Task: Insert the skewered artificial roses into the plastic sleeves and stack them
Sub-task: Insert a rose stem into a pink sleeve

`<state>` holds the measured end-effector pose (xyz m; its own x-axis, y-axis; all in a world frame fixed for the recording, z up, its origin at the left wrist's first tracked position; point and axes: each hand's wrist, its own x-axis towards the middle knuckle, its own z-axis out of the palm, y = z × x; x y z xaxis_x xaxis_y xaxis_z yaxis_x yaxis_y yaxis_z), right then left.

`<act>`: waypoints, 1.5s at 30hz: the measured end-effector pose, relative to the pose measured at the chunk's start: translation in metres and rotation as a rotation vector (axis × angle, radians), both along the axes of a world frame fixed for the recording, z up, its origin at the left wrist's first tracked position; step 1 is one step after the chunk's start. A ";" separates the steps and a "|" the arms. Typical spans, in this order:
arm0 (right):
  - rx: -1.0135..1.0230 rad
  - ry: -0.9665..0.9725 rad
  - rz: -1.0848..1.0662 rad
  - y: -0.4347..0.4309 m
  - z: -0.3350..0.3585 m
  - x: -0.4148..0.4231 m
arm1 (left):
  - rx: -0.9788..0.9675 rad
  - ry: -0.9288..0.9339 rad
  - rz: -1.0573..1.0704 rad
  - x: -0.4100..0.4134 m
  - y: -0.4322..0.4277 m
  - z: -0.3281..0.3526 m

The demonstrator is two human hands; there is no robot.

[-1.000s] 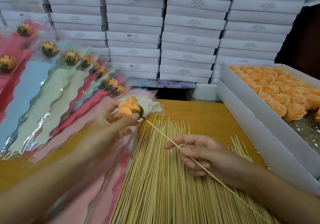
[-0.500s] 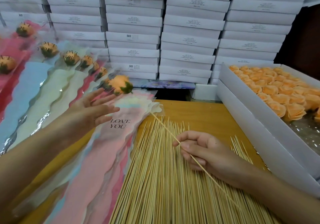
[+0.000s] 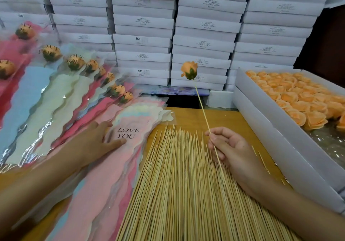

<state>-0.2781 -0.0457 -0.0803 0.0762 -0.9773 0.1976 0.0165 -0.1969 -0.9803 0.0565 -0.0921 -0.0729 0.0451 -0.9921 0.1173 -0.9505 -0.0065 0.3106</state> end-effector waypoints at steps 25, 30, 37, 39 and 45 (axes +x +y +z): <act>0.018 0.026 0.015 -0.003 -0.004 -0.001 | -0.188 0.543 -0.053 0.006 0.002 -0.002; 0.021 0.023 0.017 -0.003 -0.004 0.000 | -0.179 0.496 -0.093 0.003 0.003 0.006; 0.026 0.027 0.016 -0.001 -0.003 0.000 | -0.145 0.974 -0.042 -0.003 0.013 0.017; 0.026 0.024 0.012 -0.001 -0.002 0.000 | -0.065 1.116 -0.046 -0.004 0.014 0.022; 0.044 -0.061 0.001 -0.002 -0.002 0.001 | 0.159 1.202 -0.178 -0.014 0.024 0.032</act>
<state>-0.2775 -0.0481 -0.0822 0.0667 -0.9851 0.1583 0.0763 -0.1531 -0.9853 0.0428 -0.0678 -0.0414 -0.0967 -0.9949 -0.0284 -0.0511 -0.0236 0.9984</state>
